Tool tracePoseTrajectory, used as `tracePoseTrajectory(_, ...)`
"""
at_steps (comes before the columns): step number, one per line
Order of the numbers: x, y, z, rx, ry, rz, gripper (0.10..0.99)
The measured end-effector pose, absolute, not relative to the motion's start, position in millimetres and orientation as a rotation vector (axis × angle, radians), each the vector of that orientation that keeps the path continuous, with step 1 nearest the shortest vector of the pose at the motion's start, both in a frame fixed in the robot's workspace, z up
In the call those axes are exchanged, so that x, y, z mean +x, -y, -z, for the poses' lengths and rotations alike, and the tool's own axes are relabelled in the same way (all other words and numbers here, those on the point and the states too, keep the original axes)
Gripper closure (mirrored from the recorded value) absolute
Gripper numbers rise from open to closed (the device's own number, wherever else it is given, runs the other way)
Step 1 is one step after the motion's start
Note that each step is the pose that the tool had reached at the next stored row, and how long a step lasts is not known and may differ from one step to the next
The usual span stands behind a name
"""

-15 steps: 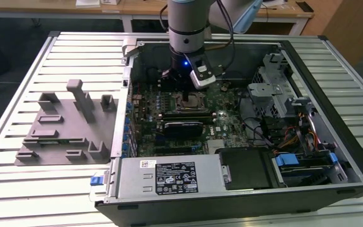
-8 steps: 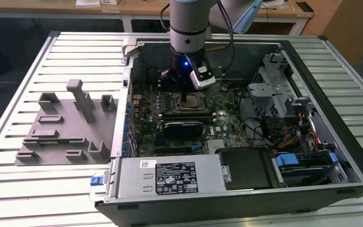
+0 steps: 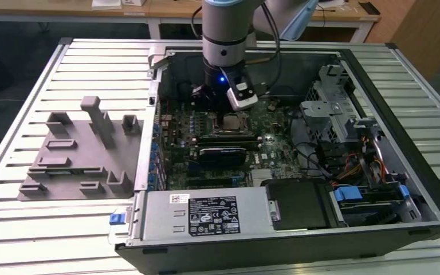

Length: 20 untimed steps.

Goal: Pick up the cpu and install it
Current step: 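Close the cpu cover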

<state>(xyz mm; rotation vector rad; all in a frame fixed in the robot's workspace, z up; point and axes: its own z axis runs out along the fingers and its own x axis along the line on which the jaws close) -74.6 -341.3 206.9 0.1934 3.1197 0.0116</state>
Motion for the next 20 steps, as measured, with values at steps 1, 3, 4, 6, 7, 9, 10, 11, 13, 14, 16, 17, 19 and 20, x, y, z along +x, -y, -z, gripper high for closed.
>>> tracePoseTrajectory(1,-76.0,341.3,-206.4,0.194,-3.12,-0.019,0.98)
tracePoseTrajectory(3,-78.1,341.3,-205.3,0.194,-3.121,-0.04,0.98)
tracePoseTrajectory(4,-79.0,341.3,-204.7,0.194,-3.121,-0.05,0.98)
tracePoseTrajectory(6,-79.8,341.3,-203.0,0.194,-3.121,-0.063,0.98)
tracePoseTrajectory(7,-79.9,341.3,-202.1,0.194,-3.121,-0.064,0.98)
tracePoseTrajectory(9,-80.0,341.5,-201.0,0.194,-3.121,-0.064,0.98)
tracePoseTrajectory(10,-80.0,341.5,-200.7,0.194,-3.121,-0.064,0.98)
tracePoseTrajectory(11,-80.0,341.5,-200.3,0.194,-3.121,-0.064,0.98)
tracePoseTrajectory(13,-80.0,341.5,-198.9,0.194,-3.121,-0.064,0.98)
tracePoseTrajectory(14,-80.0,341.5,-198.5,0.194,-3.121,-0.064,0.98)
tracePoseTrajectory(16,-80.1,341.5,-198.5,0.194,-3.121,-0.064,0.98)
tracePoseTrajectory(17,-80.1,341.5,-198.5,0.194,-3.121,-0.064,0.98)
tracePoseTrajectory(19,-80.0,341.5,-198.4,0.194,-3.121,-0.064,0.98)
tracePoseTrajectory(20,-80.0,341.5,-198.3,0.194,-3.121,-0.064,0.98)
